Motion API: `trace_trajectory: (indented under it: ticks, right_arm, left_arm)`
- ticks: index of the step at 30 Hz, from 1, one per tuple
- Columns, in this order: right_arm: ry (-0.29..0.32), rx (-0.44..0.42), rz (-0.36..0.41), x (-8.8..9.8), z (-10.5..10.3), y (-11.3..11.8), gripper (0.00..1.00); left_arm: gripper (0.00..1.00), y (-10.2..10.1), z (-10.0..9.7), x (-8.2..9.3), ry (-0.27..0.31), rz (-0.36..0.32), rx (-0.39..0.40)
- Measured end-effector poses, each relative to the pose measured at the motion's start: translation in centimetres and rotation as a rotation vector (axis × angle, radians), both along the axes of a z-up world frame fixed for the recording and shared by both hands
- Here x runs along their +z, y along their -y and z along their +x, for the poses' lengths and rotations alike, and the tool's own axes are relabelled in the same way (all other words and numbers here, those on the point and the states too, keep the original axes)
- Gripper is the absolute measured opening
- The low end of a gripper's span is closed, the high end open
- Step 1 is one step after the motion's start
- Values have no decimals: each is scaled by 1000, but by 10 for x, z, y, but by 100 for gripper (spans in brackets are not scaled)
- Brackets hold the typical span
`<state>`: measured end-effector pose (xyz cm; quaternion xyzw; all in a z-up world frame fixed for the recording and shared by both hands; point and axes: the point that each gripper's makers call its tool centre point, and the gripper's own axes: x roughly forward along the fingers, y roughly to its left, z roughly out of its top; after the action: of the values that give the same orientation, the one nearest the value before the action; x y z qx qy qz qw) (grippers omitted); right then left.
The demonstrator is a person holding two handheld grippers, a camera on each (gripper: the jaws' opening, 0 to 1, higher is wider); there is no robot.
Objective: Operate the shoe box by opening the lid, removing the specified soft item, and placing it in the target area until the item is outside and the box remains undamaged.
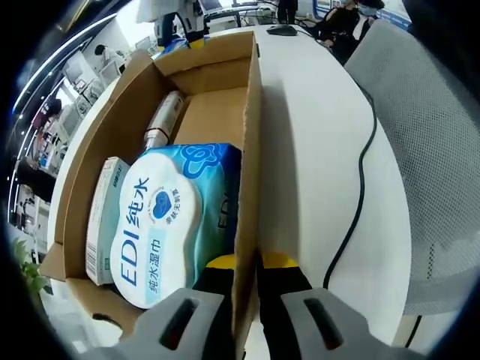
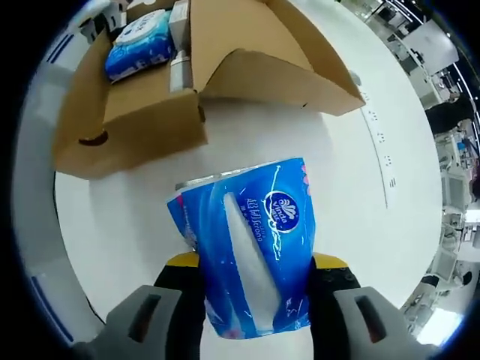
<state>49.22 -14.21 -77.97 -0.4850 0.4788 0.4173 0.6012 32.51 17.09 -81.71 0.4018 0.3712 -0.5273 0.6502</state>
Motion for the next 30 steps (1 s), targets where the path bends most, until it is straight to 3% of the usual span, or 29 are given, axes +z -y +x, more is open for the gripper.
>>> trace_trajectory:
  ticks: [7,12,25,28,30]
  right_arm:
    - [-3,-12,0,-1,1,1,53]
    - [12,38,0,-1,1,0,56]
    - [27,19,4,2,3,1,61]
    - [77,20,13,8,11,3,70]
    - [72,17,26,10,11,2,73]
  left_arm:
    - [3,0,0,0,1,-1,-1]
    - [3,0,-1,0,0,-1,-3]
    - [3,0,-1,0,1,-1,-5]
    - [3,0,-1,0,1,-1,-6]
    - [3,0,-1,1,0,-1,-7]
